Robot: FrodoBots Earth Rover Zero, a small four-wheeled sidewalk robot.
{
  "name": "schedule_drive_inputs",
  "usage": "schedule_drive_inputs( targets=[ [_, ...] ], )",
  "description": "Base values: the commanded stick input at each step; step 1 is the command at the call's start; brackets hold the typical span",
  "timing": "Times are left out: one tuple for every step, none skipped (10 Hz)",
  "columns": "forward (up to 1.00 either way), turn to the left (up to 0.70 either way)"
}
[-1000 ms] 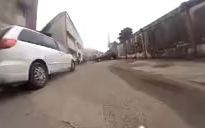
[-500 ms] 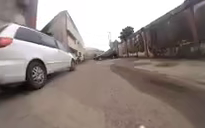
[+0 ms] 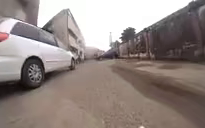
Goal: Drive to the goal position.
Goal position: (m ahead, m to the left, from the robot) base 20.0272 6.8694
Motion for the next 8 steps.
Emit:
schedule_drive_inputs(
  targets=[
    [0.3, 0.0],
    [0.3, 0.0],
    [0.3, 0.0],
    [0.3, 0.0],
    [0.3, 0.0],
    [0.3, 0.0],
    [0.3, 0.0],
    [0.3, 0.0]
  ],
)
